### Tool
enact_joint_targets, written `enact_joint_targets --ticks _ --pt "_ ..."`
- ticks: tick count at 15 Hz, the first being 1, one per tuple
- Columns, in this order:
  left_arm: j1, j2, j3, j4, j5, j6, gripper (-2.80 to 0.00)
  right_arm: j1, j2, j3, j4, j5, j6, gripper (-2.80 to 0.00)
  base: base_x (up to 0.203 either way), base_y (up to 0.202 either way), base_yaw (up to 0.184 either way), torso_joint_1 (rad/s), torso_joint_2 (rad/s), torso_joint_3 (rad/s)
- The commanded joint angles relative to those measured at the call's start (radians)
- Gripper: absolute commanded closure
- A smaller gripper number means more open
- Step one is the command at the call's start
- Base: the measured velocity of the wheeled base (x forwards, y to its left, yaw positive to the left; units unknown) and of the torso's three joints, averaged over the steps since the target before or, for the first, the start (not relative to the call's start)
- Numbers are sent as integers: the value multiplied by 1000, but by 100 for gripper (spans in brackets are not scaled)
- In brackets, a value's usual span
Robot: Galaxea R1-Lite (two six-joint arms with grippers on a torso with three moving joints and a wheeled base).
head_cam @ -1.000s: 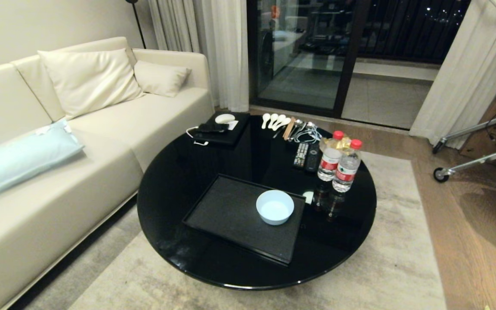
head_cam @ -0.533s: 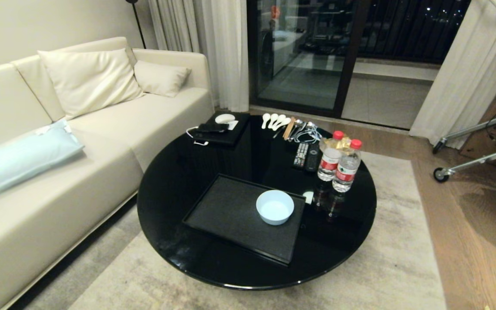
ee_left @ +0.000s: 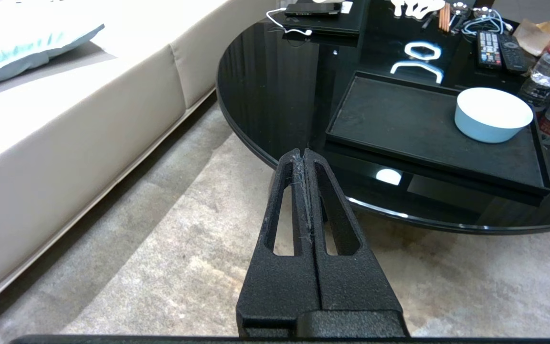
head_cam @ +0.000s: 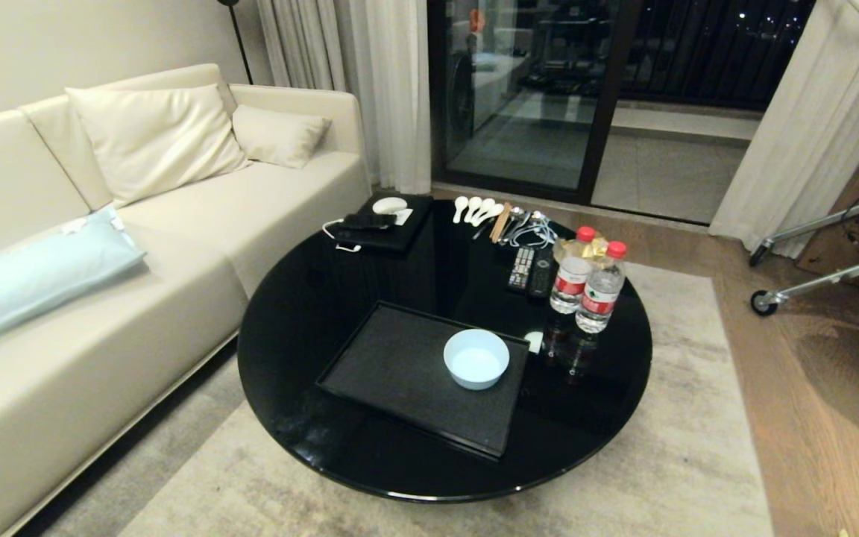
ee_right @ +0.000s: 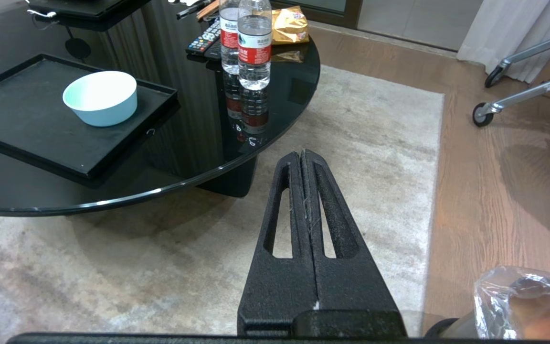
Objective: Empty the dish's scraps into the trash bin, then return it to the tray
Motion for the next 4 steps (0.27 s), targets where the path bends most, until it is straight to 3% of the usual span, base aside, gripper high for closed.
enact_joint_targets --ticks 1,4 --pt "0 0 0 0 0 0 0 -1 2 0 1 2 1 0 0 0 0 0 0 0" --pt "0 0 0 0 0 0 0 -1 2 0 1 0 27 0 0 0 0 0 0 0"
